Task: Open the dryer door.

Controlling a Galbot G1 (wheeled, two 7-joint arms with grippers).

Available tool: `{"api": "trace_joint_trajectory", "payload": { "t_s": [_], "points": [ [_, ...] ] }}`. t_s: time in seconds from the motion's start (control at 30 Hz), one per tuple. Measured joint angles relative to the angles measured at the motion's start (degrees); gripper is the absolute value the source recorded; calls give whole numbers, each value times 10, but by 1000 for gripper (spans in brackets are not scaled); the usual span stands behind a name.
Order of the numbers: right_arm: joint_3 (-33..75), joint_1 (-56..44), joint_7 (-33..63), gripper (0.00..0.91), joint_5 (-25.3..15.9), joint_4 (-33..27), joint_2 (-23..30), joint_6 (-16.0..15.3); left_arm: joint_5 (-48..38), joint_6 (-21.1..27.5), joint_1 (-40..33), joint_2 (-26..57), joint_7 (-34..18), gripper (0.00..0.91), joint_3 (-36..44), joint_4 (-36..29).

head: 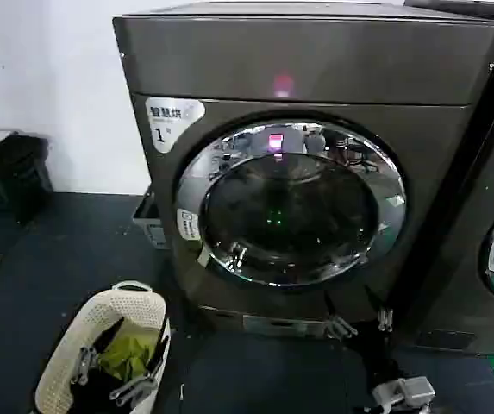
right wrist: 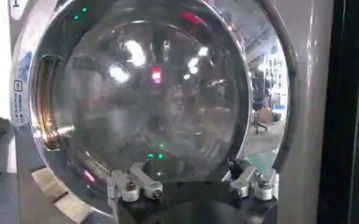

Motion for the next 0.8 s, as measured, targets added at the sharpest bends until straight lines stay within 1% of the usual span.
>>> {"api": "trace_joint_trajectory", "payload": {
  "t_s": [0.03, 0.13, 0.23, 0.33, 0.47, 0.6, 0.67, 0.8],
  "points": [
    [1, 3, -17, 907, 10, 3, -4, -10, 0, 0, 0, -1, 0, 907, 2, 0],
    [1, 17, -65, 907, 27, 19, -18, -26, 0, 0, -1, -1, 11, 907, 3, 5],
    [-10, 41, -76, 907, 73, 24, -41, -54, 0, -2, -2, -3, 16, 907, 4, 7],
    [-19, 69, -75, 907, 114, 15, -71, -68, 4, -5, -2, -3, 15, 907, 3, 11],
    [-40, 111, -76, 907, 150, -14, -121, -73, 4, -7, -2, 0, 21, 907, 2, 12],
    [-77, 158, -76, 907, 176, -49, -173, -75, 0, -10, -4, 0, 24, 907, 6, 13],
    [-96, 183, -75, 907, 186, -66, -190, -76, 0, -13, -3, -3, 24, 907, 10, 18],
    [-135, 243, -72, 907, 187, -105, -204, -79, 0, -16, -1, -5, 23, 907, 10, 21]
  ]
}}
